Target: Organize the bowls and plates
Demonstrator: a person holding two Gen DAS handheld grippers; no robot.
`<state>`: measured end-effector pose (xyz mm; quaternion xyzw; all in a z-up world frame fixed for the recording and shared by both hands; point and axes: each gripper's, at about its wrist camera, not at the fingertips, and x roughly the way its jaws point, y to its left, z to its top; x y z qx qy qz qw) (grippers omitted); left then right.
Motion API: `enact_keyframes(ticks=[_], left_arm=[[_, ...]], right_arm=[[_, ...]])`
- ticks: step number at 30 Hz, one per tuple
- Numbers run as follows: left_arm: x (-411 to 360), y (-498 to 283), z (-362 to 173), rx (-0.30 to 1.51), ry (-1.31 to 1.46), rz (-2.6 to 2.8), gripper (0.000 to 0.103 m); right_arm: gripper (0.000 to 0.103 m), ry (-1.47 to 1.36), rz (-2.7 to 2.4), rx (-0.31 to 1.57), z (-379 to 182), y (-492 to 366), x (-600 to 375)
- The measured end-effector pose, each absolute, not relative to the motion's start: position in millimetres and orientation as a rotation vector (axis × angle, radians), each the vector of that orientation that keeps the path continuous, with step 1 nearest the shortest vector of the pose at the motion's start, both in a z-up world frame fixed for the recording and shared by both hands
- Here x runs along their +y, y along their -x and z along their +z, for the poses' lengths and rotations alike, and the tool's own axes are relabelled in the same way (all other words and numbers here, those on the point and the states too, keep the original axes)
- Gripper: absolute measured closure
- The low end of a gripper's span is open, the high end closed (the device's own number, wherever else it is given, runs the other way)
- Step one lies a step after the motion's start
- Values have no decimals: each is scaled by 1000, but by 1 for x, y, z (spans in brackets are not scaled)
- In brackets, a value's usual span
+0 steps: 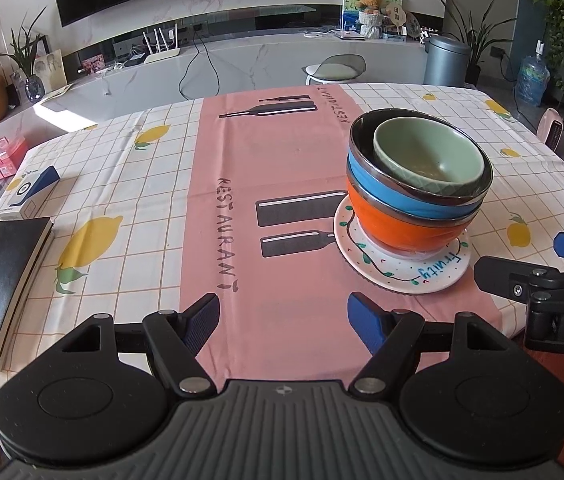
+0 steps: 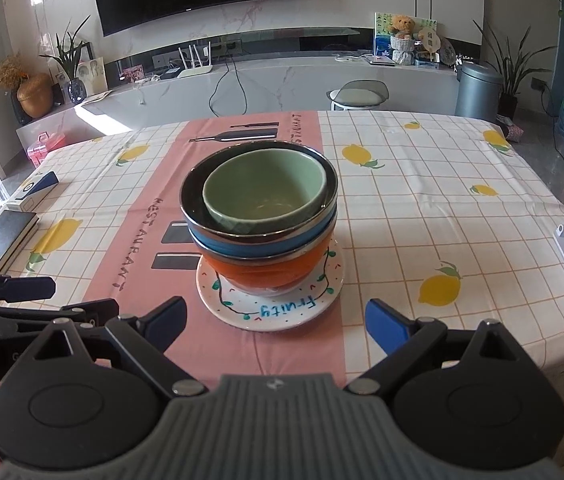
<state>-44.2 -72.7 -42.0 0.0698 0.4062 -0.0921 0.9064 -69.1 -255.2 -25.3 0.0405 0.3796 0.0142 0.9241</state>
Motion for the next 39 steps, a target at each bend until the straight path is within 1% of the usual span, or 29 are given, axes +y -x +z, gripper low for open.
enact_keyframes(ticks=[39], left_arm=[[-75,45,-41,845,-147,-201,17]], right_arm=[[9,-81,33,799,-30,68,-254]])
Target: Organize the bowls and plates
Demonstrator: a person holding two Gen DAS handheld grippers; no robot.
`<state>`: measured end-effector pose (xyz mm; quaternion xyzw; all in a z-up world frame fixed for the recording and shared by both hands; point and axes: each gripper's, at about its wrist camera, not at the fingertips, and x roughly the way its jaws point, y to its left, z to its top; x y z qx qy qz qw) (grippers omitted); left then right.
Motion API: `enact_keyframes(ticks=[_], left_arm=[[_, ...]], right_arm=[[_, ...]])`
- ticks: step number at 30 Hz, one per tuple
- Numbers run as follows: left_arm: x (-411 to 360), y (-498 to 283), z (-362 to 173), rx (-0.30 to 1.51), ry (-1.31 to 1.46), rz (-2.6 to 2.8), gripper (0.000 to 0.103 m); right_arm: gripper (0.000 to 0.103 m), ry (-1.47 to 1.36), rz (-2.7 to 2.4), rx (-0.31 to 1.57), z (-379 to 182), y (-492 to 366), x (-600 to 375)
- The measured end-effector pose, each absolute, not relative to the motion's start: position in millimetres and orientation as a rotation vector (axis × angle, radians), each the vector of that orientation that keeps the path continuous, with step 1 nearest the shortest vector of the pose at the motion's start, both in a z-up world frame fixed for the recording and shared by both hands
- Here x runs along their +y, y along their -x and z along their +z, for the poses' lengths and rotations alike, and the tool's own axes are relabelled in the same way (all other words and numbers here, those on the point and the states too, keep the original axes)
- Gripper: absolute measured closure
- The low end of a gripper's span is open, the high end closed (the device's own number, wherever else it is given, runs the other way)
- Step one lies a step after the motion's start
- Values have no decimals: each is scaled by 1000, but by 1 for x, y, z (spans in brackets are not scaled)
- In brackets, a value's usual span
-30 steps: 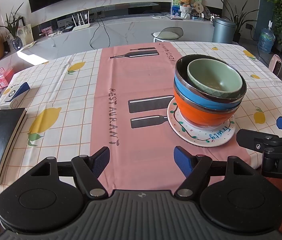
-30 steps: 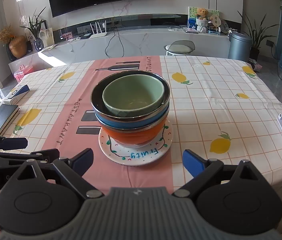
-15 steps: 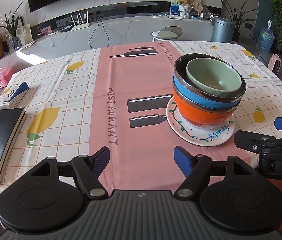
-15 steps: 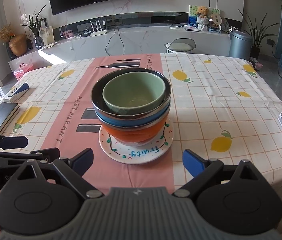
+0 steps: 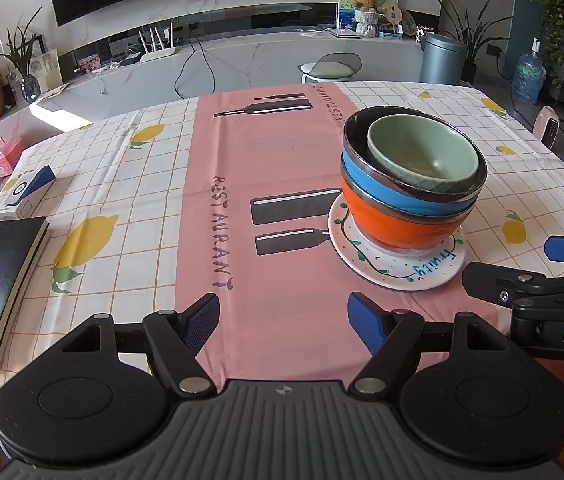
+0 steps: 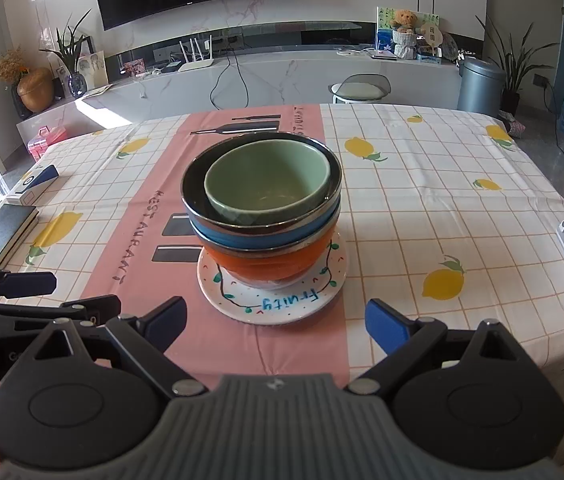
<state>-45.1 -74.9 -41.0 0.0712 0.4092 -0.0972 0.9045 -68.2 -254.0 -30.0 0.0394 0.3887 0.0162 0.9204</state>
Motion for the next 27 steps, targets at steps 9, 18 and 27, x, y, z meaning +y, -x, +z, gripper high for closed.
enact_keyframes(ticks=[9,18,27], left_arm=[[-75,45,-41,846,-146,-201,17],[-76,47,-42,848,-140,-206,17],[-75,47,-41,842,-136,-206,17]], right_arm=[[9,-84,34,803,-32,69,-254],[9,-80,35,805,-33,69,-253],[9,-81,36,811,-34,69,-253]])
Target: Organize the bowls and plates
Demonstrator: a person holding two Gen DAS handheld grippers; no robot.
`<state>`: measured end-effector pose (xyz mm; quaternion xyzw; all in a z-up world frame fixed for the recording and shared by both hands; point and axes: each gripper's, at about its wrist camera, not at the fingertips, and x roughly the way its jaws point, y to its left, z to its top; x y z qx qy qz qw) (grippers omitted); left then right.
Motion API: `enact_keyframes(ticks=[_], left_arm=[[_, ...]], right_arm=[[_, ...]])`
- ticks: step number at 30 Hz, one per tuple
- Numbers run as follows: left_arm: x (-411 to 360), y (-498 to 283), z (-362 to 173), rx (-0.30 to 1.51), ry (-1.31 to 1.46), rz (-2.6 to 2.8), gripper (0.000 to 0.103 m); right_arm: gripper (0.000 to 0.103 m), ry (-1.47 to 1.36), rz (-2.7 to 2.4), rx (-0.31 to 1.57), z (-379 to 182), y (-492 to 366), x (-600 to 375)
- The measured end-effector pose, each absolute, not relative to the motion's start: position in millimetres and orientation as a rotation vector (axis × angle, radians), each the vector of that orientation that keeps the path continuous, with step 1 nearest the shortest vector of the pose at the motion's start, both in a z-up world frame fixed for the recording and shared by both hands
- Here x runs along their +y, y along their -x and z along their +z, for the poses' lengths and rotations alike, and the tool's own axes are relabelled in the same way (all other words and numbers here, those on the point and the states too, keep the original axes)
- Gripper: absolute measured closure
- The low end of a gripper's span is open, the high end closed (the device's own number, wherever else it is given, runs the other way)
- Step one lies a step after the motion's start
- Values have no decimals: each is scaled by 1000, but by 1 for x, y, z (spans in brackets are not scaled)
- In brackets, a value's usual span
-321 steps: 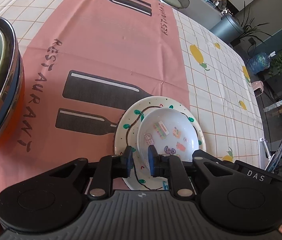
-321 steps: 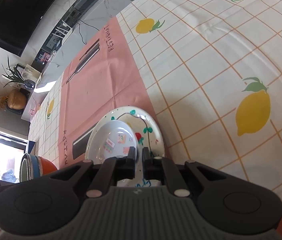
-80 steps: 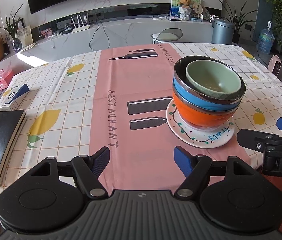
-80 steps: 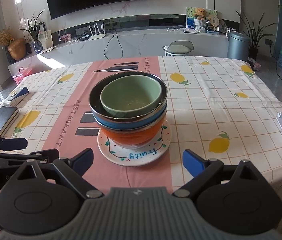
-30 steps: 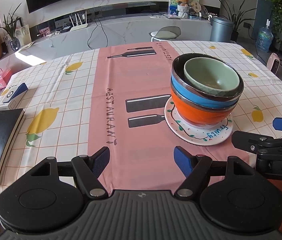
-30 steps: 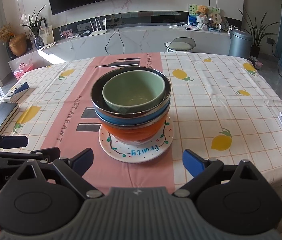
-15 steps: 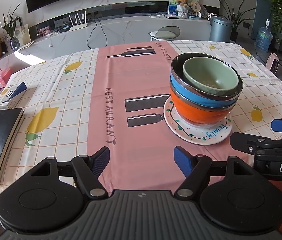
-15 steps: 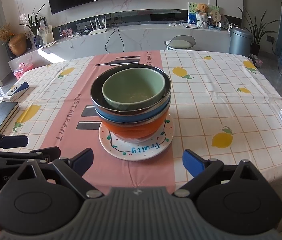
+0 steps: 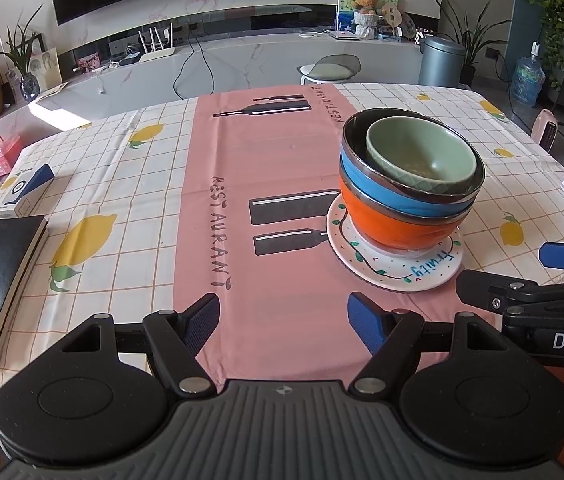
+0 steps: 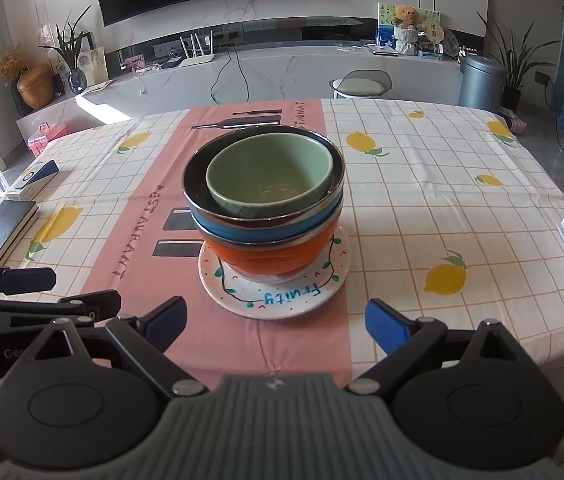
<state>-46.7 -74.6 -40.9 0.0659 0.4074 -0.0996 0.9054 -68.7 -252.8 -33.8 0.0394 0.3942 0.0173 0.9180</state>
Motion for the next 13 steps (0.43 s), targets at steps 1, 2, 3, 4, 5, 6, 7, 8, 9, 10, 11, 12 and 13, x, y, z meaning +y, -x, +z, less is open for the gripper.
enact_keyframes(ticks=[1,2,3,4,5,6,7,8,9,10,11,12,13], left_arm=[[-74,46,-41,841,-135,-206,17],[-74,46,-41,840,-135,-206,17],[-74,46,-40,839,-135,-206,17],[-74,46,-40,838,-135,-206,17],[-74,46,-40,838,-135,-207,17],[-74,46,-40,836,-134,-209,17],[-74,46,-40,835,-134,-209,17],[-74,46,-40,835,-133,-209,17],[-73,47,-40,834,-131,-209,17],[-73,47,-40,832,-130,-210,17],[-73,47,-40,832,-128,-210,17],[-73,47,-40,831,-128,-209,17],[-73,46,-40,832,-129,-207,17]], right_arm=[[9,-81,35,812,-34,69,-253],[9,-81,36,812,-34,69,-253],[9,-81,35,812,-34,69,-253],[9,-81,36,812,-34,69,-253],[9,-81,36,812,-34,68,-253],[9,-81,36,813,-34,69,-253],[9,-81,37,813,-34,68,-253],[9,-81,37,814,-34,69,-253],[9,-81,37,814,-34,69,-253],[9,-81,37,814,-34,69,-253],[9,-81,37,814,-34,69,-253],[9,-81,37,814,-34,69,-253],[9,-81,37,814,-34,68,-253]])
